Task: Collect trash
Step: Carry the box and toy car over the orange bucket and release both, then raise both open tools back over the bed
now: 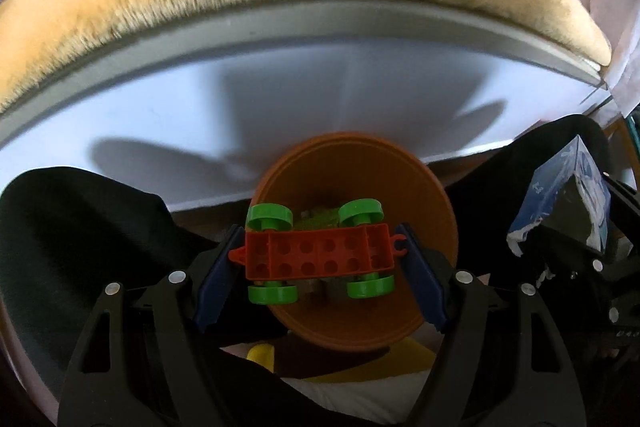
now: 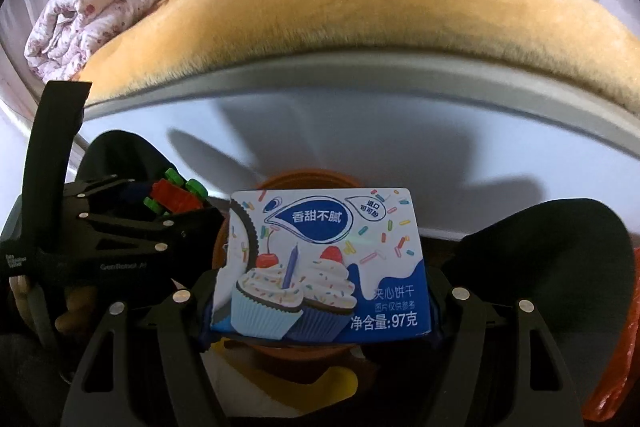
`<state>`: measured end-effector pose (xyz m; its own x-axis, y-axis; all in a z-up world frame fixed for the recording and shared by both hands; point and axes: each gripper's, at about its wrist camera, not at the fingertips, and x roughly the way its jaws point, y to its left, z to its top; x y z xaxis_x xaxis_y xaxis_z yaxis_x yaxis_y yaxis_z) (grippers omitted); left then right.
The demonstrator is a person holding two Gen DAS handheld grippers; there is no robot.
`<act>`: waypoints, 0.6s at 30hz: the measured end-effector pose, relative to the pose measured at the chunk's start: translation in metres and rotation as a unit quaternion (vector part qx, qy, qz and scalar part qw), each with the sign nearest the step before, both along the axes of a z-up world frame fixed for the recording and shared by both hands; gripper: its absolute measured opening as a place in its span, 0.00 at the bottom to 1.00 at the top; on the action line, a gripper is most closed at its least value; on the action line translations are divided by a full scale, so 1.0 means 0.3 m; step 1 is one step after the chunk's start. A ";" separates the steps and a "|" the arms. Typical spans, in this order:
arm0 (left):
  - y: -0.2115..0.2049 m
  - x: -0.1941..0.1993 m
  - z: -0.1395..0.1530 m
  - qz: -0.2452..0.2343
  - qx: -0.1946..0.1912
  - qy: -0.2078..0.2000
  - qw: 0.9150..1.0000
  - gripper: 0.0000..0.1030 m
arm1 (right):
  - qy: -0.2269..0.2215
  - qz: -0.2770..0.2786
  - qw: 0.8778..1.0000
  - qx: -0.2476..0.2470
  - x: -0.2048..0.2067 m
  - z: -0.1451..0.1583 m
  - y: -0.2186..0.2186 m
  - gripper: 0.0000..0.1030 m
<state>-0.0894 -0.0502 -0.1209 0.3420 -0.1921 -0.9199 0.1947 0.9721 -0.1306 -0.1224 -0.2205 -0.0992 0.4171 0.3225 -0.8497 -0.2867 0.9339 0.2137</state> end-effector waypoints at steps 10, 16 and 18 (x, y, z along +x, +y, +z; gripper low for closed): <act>0.001 0.061 -0.078 0.001 0.009 0.049 0.999 0.80 | 0.041 0.017 0.999 -0.009 0.027 -0.064 0.022 0.81; 0.019 0.058 -0.081 0.011 0.000 0.054 0.998 0.81 | 0.023 0.012 0.999 -0.020 0.018 -0.032 0.007 0.82; 0.022 0.051 -0.071 0.014 0.000 0.049 0.999 0.81 | 0.015 0.009 1.000 -0.020 0.009 -0.013 0.000 0.82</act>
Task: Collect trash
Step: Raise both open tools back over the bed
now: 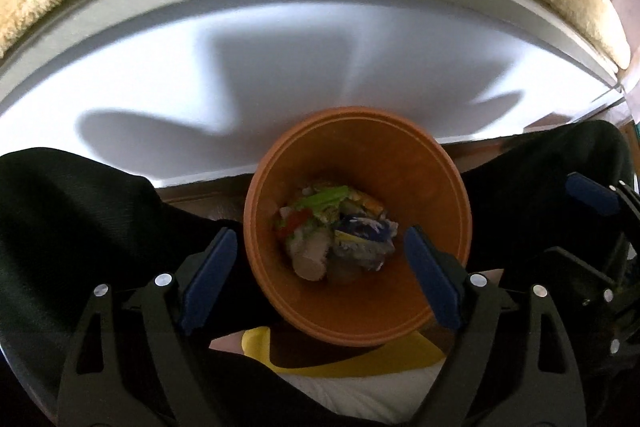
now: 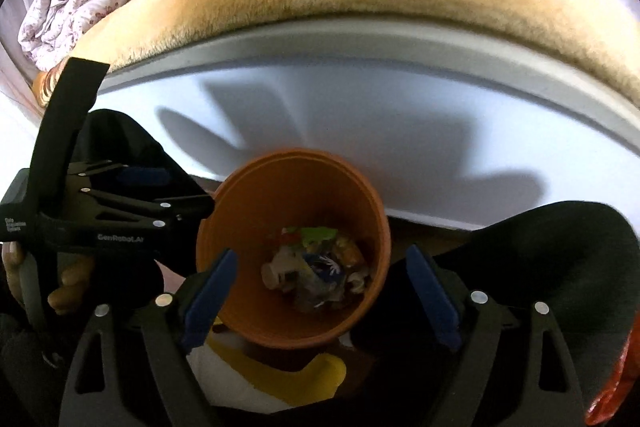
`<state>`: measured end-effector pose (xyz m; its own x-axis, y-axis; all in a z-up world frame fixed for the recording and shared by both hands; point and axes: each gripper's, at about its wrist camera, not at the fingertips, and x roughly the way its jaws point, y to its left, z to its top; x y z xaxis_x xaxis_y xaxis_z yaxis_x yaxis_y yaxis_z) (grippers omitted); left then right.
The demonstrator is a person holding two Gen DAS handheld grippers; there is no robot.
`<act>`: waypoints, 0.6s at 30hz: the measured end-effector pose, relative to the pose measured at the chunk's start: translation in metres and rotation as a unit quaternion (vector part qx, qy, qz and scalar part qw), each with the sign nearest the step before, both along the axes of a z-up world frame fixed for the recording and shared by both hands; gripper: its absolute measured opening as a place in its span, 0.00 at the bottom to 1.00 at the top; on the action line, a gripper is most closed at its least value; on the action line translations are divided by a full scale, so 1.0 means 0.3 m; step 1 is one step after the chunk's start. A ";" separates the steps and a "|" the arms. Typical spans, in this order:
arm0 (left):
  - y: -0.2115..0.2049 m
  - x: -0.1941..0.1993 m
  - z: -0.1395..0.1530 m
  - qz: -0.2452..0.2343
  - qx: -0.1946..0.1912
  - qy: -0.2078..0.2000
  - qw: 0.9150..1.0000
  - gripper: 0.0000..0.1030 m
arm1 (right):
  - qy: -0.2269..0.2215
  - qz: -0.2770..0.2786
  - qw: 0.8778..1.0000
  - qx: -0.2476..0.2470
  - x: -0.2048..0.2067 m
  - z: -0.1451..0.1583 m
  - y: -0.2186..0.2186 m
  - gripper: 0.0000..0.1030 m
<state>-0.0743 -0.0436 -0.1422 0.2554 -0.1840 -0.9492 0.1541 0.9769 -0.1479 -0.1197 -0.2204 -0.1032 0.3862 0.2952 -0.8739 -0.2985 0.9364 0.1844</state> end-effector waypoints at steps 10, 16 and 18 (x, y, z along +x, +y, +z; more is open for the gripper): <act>0.020 -0.004 0.251 -0.001 -0.016 -0.103 0.995 0.81 | -0.099 -0.016 0.995 0.019 0.096 0.264 -0.113 0.85; 0.007 0.098 0.425 0.015 -0.029 -0.172 0.985 0.87 | -0.153 -0.048 0.987 0.015 0.347 0.439 -0.193 0.86; -0.004 0.147 0.457 0.019 -0.027 -0.186 0.982 0.87 | -0.153 -0.063 0.986 0.026 0.454 0.474 -0.215 0.86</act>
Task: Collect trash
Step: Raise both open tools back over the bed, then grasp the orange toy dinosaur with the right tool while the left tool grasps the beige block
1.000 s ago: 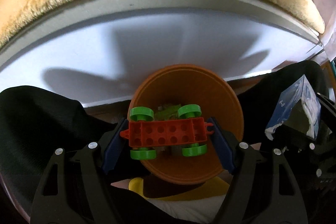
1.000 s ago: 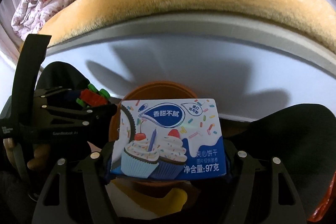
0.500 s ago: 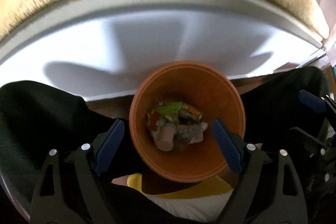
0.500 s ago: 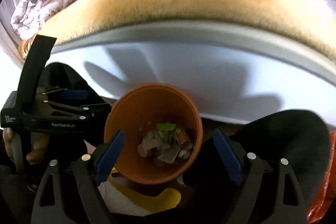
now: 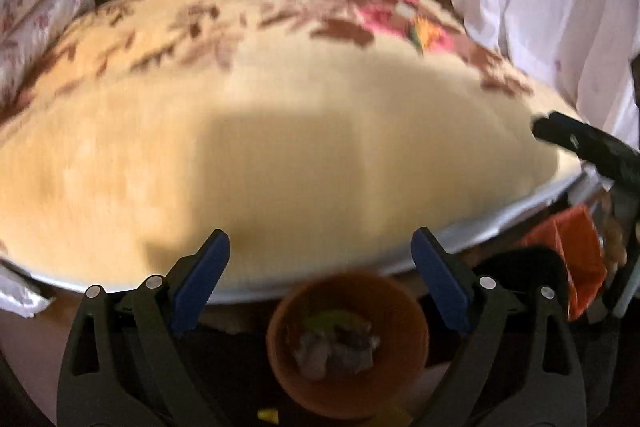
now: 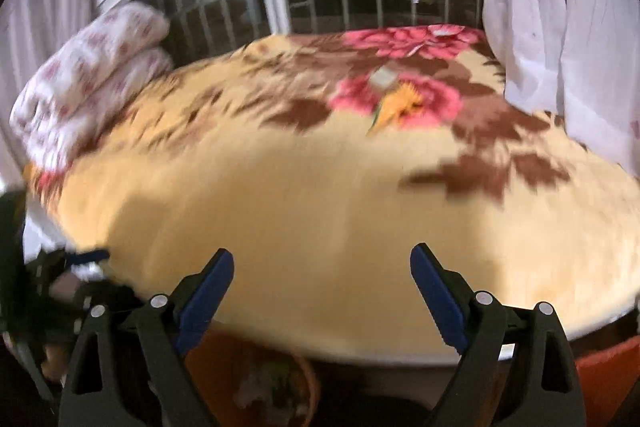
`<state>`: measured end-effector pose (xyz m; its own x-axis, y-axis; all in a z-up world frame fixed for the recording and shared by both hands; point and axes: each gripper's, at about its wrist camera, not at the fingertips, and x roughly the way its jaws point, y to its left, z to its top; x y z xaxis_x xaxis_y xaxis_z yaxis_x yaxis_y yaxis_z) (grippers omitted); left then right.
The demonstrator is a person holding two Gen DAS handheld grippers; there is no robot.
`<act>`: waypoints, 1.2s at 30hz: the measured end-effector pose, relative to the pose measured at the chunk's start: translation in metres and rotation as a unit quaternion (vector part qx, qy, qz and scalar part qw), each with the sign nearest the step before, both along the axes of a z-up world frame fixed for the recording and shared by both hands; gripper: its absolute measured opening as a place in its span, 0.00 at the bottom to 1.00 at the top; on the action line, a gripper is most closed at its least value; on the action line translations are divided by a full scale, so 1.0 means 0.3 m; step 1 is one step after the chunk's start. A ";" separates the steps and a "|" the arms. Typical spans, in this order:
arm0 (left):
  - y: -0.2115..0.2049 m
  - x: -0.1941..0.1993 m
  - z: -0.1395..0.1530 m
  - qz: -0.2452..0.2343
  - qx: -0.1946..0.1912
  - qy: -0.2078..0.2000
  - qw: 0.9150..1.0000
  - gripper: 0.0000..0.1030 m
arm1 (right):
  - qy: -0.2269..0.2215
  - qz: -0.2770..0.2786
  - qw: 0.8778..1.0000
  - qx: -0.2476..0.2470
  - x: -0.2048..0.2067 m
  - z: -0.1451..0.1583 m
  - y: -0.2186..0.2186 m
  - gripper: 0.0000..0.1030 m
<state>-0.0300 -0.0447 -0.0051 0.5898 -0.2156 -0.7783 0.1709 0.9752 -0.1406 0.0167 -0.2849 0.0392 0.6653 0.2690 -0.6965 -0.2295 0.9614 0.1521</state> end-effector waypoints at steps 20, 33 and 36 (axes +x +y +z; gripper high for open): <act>-0.035 0.347 0.044 0.012 -0.044 -0.012 0.999 0.87 | 0.132 -0.173 0.976 -0.014 0.907 -0.228 -0.052 0.73; -0.195 0.569 0.077 -0.025 -0.020 -0.008 0.999 0.87 | 0.050 -0.129 0.990 0.021 0.591 -0.088 -0.122 0.48; -0.298 0.658 0.082 -0.047 -0.003 -0.015 0.999 0.87 | 0.023 -0.122 0.992 0.035 0.452 -0.043 -0.192 0.48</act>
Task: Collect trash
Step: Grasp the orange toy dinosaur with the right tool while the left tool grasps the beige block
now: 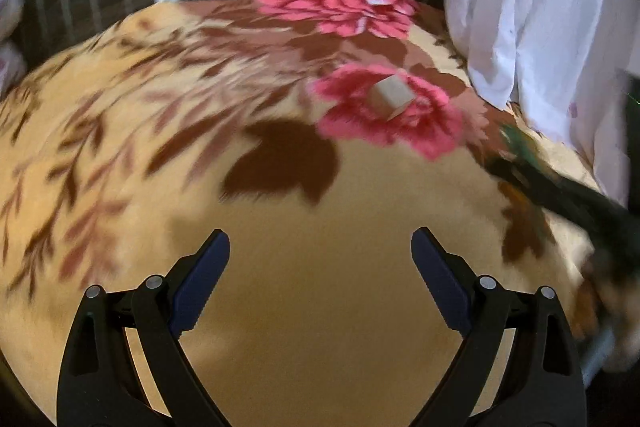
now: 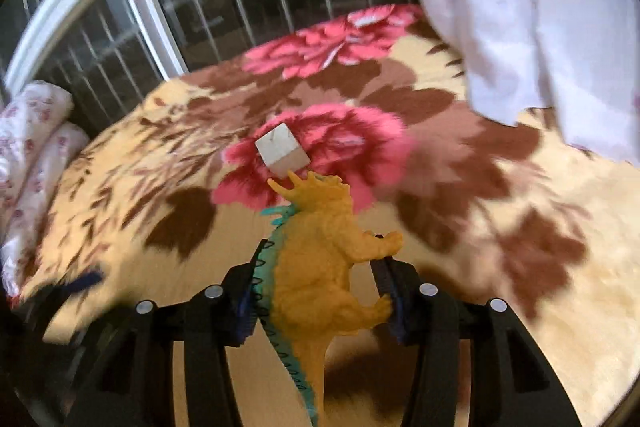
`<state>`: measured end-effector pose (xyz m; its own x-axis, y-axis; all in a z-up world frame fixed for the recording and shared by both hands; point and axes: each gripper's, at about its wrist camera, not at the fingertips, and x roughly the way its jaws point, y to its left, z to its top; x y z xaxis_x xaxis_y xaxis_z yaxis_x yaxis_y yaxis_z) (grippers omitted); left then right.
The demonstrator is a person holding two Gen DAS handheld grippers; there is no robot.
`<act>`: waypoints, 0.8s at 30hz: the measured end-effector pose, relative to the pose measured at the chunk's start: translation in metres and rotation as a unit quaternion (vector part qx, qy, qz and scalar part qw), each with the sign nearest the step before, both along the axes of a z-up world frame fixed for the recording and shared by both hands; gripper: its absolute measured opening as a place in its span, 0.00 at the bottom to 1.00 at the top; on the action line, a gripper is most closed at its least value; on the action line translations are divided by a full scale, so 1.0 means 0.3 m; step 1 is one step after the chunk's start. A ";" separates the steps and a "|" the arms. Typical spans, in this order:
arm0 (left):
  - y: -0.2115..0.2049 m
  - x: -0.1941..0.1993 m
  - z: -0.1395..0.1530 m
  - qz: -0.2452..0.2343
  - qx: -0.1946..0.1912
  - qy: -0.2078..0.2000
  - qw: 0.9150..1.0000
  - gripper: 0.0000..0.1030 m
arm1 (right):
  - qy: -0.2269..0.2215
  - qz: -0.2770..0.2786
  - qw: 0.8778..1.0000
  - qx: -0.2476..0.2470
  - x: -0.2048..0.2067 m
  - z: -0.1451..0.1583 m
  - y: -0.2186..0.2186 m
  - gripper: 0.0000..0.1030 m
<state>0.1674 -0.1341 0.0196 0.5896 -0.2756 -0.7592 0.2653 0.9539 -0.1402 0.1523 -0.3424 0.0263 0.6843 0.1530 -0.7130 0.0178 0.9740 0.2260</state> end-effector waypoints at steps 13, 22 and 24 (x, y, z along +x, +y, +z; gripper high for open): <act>-0.328 0.377 -0.050 0.072 0.007 0.035 0.997 0.87 | -0.073 -0.049 0.996 0.026 -0.367 0.063 -0.247 0.48; -0.367 0.552 -0.143 0.182 0.019 0.056 0.982 0.82 | -0.072 -0.030 0.997 0.024 -0.391 0.024 -0.256 0.48; -0.381 0.553 -0.142 0.179 0.035 0.038 0.983 0.62 | -0.069 -0.025 0.997 0.030 -0.393 0.011 -0.249 0.48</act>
